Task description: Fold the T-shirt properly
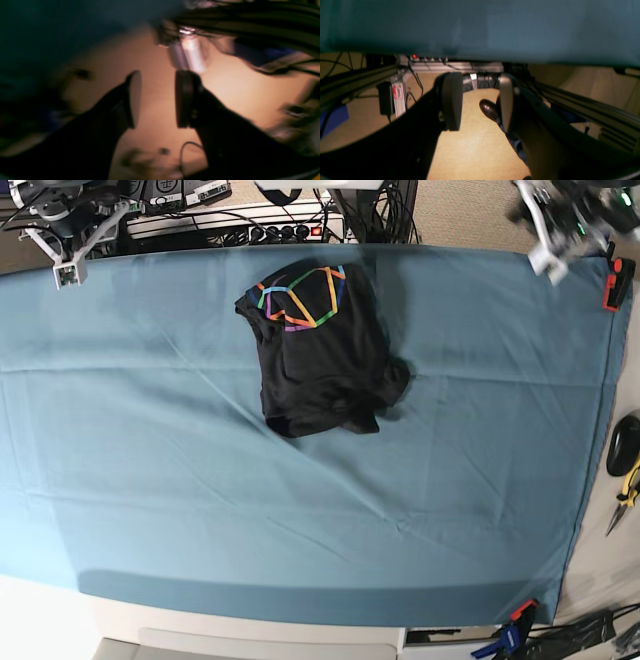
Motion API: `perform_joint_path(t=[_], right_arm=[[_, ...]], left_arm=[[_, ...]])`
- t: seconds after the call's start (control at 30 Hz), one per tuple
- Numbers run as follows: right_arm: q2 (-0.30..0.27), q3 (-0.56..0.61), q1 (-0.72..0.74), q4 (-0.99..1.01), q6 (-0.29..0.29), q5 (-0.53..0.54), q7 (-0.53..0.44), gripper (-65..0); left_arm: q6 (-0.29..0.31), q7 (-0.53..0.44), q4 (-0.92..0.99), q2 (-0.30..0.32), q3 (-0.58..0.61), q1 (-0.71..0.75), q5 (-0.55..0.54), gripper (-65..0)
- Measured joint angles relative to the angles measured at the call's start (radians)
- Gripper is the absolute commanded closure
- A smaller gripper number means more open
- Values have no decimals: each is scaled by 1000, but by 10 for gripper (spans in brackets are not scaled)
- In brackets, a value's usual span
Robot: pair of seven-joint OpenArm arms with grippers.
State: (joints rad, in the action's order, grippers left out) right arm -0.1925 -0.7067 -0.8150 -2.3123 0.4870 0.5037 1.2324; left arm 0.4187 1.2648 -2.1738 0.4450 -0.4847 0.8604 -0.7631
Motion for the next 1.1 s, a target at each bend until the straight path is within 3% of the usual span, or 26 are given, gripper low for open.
perform_joint_path(t=[0.07, 0.23, 0.5, 0.67, 0.8, 0.9, 1.0, 1.1], right_arm=[[2, 0, -16, 0, 1, 1, -9, -250], [-14, 52, -21, 137, 44, 77, -47, -250], [-120, 257, 116, 739, 47, 71, -135, -250], [-125, 357, 289, 1192, 45, 62, -334, -250], [-120, 444, 459, 1539, 40, -17, -541, -250], [-116, 516, 581, 1750, 34, -100, -744, -250], [-100, 582, 669, 1884, 26, -186, -922, -250], [-64, 624, 726, 1939, -74, -282, -986, -250]], left_arm=[[22, -14, 10, -54, 0, 63, -5, -215], [25, -108, 103, -104, 39, 138, 23, -215], [23, -324, 504, -167, 237, 39, 178, -215], [22, -495, 800, -184, 353, -125, 291, -215], [9, -717, 1025, -197, 430, -262, 488, -215], [-58, -864, 1178, -211, 466, -354, 579, -215], [-137, -937, 1320, -238, 476, -448, 620, -215], [-209, -977, 1453, -277, 476, -538, 620, -215]])
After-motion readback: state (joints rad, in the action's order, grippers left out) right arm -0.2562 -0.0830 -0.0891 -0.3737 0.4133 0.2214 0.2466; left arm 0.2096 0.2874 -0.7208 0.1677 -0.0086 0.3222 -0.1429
